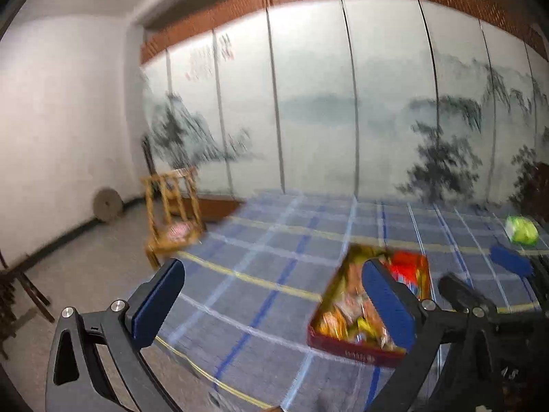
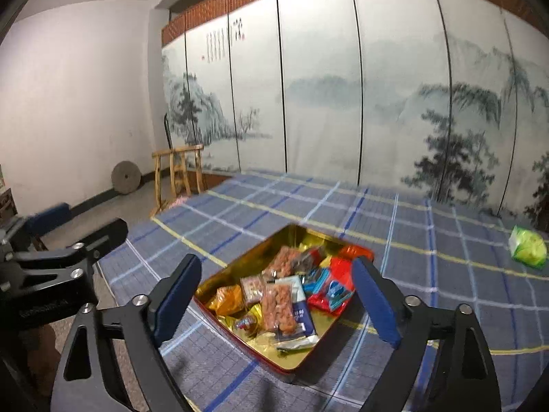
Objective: Organize snacks
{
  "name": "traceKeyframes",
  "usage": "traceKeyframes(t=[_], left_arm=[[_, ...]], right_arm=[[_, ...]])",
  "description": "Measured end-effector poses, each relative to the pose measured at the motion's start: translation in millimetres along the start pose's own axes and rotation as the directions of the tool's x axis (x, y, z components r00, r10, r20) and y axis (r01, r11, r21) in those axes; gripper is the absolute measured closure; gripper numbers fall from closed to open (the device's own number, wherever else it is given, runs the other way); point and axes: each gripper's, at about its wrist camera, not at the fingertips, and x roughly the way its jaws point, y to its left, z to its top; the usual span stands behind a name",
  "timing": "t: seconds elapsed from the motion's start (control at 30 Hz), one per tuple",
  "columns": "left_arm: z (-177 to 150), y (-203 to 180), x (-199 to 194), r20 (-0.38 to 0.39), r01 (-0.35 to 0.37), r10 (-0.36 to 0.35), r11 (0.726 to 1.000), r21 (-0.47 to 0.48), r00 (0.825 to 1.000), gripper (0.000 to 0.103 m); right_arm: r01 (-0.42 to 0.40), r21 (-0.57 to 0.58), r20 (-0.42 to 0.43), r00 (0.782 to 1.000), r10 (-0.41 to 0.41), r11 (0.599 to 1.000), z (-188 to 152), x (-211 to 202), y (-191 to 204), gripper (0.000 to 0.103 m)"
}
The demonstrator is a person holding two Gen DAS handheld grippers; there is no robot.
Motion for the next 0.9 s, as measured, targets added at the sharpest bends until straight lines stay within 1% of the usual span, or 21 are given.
traceKeyframes(t=[0.07,0.1,0.13,0.23,0.33,0.4,0.47,0.5,0.57,0.6,0.67,0.7,0.8,0.9], left_arm=[[8.6,-0.4,-23.3,0.095,-0.027,0.026,1.0,0.008,0.995,0.0],[13.8,-0.9,-34.9,0.138,-0.024,0.022,1.0,0.012,0.99,0.0],[18.3,-1.2,-43.3,0.159,-0.014,0.012,1.0,0.012,0.987,0.0],[29.8,-2.3,-63.4,0.19,0.046,-0.046,0.999,0.006,0.981,0.0],[32.5,-5.7,-76.5,0.198,0.04,-0.036,0.999,-0.017,0.98,0.0],[35.1,-11.3,-78.4,0.174,0.091,-0.089,0.996,-0.004,0.981,0.0],[34.8,-16.7,-72.2,0.114,0.149,-0.147,0.989,-0.006,0.983,0.0],[33.6,-18.4,-70.7,0.094,0.163,-0.162,0.987,-0.009,0.982,0.0],[28.9,-22.6,-63.9,0.061,0.164,-0.163,0.986,-0.01,0.985,0.0],[25.7,-26.5,-59.1,0.031,0.163,-0.163,0.987,-0.008,0.986,0.0],[19.0,-30.5,-51.8,-0.007,0.166,-0.166,0.986,-0.001,0.986,0.0],[14.8,-32.7,-46.8,-0.025,0.156,-0.156,0.988,0.003,0.988,0.0],[4.5,-36.2,-37.0,-0.059,0.163,-0.163,0.987,-0.005,0.985,0.0],[-2.4,-38.4,-30.9,-0.073,0.149,-0.149,0.989,-0.004,0.986,0.0]], right_arm=[[0.004,0.009,0.037,0.999,-0.004,1.0,5.0,-15.7,-1.7,0.008],[0.0,0.016,0.053,0.999,-0.001,1.0,7.4,-22.8,-3.2,0.008],[-0.001,0.022,0.066,0.998,-0.001,1.0,10.2,-28.6,-4.8,0.007],[-0.003,0.031,0.093,0.996,0.0,1.0,16.4,-42.7,-8.1,0.007],[-0.004,0.039,0.125,0.992,-0.001,0.999,21.2,-57.7,-11.6,0.006],[0.001,0.044,0.143,0.99,-0.007,0.999,23.0,-67.4,-14.3,0.005],[0.014,0.045,0.147,0.989,-0.02,0.999,23.4,-72.1,-15.7,0.005],[0.027,0.041,0.151,0.988,-0.033,0.999,22.5,-73.9,-15.8,0.004],[0.055,0.034,0.152,0.987,-0.059,0.998,19.8,-75.1,-16.1,0.004],[0.074,0.033,0.146,0.986,-0.078,0.997,17.6,-74.5,-17.1,0.003],[0.093,0.051,0.138,0.986,-0.099,0.994,12.3,-74.2,-21.7,0.003],[0.098,0.057,0.134,0.985,-0.105,0.994,10.9,-74.9,-24.4,0.003],[0.127,0.065,0.109,0.985,-0.133,0.99,4.6,-71.2,-30.8,0.002],[0.148,0.059,0.09,0.984,-0.153,0.987,-2.0,-67.7,-33.2,0.002]])
